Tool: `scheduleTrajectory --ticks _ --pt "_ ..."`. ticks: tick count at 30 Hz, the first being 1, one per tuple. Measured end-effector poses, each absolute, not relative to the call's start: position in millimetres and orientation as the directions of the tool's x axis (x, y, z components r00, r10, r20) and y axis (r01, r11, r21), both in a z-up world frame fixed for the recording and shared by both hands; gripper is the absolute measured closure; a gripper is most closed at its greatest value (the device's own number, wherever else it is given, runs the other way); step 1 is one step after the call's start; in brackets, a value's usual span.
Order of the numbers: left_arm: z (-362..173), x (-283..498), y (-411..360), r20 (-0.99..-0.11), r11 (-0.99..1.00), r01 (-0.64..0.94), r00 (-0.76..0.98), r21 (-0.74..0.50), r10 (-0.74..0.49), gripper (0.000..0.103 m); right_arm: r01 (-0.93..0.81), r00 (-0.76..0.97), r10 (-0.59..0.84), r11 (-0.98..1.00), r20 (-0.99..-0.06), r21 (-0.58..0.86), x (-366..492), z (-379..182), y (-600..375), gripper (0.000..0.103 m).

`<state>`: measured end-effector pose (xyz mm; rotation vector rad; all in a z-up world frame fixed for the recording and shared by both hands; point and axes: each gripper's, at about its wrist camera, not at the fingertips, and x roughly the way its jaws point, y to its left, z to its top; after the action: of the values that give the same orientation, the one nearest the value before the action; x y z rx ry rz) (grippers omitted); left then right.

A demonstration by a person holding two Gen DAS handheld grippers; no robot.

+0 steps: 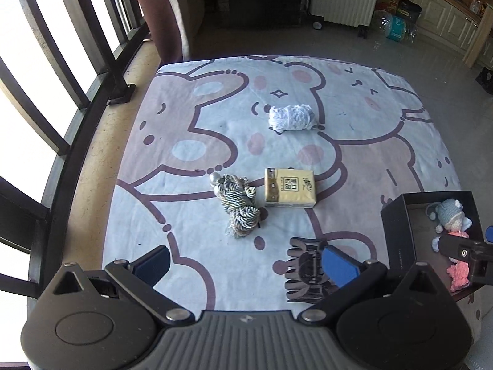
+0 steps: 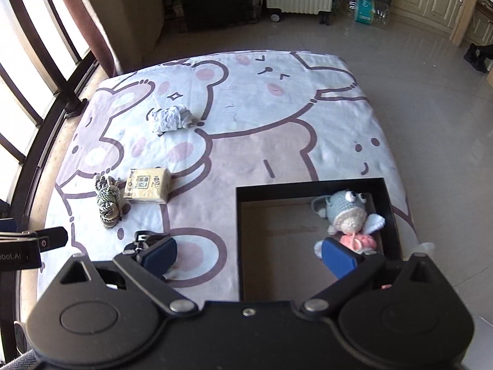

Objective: Organize objects
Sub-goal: 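Withdraw both tools from the box back over the bed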

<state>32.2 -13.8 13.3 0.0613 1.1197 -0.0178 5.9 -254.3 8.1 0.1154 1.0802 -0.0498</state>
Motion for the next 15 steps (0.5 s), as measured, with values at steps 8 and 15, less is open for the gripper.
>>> scheduleTrajectory --ticks 8,15 --pt "7 30 19 -0.903 0.999 -0.011 0.427 0.052 0.051 0.000 0.043 0.474 0.045 0.996 -0.880 0.074 16 9 -224 0.002" --pt "2 33 38 -0.903 0.998 -0.048 0.426 0.048 0.064 0.000 0.011 0.469 0.057 0.997 -0.881 0.071 24 4 -205 0.002"
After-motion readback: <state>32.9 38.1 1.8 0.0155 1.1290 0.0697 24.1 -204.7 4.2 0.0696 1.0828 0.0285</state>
